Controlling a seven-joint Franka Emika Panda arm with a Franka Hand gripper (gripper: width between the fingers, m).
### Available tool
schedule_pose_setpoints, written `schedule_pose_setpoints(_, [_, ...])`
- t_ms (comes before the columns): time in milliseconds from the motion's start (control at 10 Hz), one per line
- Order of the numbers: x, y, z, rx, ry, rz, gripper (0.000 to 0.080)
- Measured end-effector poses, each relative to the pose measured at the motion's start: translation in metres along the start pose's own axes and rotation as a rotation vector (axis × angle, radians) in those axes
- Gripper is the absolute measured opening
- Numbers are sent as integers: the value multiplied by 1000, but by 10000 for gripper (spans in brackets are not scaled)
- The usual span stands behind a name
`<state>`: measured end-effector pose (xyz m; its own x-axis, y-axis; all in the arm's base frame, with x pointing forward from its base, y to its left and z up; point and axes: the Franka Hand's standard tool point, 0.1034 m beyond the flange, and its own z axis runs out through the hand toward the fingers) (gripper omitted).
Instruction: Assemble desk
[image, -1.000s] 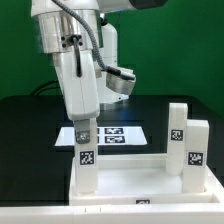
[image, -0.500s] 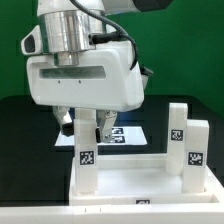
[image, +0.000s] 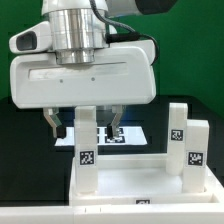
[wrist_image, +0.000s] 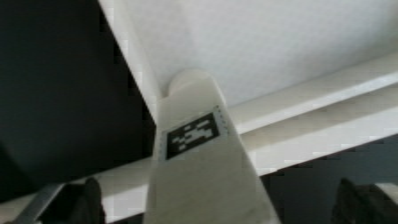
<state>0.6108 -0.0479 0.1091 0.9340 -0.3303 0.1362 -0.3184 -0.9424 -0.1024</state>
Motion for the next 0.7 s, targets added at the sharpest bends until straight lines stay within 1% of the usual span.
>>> schedule_pose_setpoints(100, [0, 0, 0, 0, 0, 3, 532])
schedule_pose_setpoints(200, [0, 0, 0, 0, 0, 41, 532])
schedule_pose_setpoints(300, [0, 0, 0, 0, -1, 114, 330])
schedule_pose_setpoints(400, [0, 0, 1, 0, -1, 197, 284])
schedule_pose_setpoints(600, [2, -5, 1, -6, 4, 440, 284])
schedule_pose_setpoints(700, [4, -8, -1, -6, 1, 631, 284])
